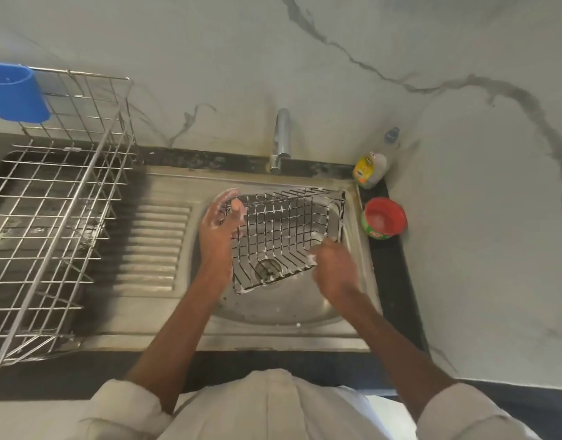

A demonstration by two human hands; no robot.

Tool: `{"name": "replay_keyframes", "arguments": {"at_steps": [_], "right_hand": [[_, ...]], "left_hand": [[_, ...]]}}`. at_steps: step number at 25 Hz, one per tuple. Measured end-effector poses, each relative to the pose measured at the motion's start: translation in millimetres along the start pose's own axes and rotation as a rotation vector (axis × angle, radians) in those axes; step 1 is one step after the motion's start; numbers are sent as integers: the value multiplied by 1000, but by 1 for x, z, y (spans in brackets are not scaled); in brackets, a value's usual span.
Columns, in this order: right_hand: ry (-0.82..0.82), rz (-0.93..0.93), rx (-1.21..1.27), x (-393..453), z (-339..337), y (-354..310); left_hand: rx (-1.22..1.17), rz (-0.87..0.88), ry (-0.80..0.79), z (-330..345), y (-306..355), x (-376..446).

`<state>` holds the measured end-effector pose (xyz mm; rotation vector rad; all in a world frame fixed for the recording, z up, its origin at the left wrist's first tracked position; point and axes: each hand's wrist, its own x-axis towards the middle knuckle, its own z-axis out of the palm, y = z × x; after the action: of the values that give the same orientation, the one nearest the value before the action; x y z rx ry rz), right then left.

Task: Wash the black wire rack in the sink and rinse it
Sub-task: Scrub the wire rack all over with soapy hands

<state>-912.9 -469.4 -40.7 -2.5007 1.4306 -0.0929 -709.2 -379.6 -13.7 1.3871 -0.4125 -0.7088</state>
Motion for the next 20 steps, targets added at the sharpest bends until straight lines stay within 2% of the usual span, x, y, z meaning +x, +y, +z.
{"name": "replay_keyframes", "arguments": {"at_steps": [3,5,11,15,17,20], "right_hand": [[-105,-168,152,-13,17,-17],[-94,-178,223,-9,17,-4],[22,-209,-52,-6,1,66],[140,-254,-56,22,-33,62],[186,-213,-90,40,-44,60],[114,-184,-134,34,-38,58]], "left_hand": [[39,9,3,3,0,0],[43,-2,-11,4,-1,0],[30,-79,-11,6,14,-5],[73,-136,-51,10,17,-6],[107,-148,-91,13,20,-12],[130,-150,-103,15,22,-15]]}}
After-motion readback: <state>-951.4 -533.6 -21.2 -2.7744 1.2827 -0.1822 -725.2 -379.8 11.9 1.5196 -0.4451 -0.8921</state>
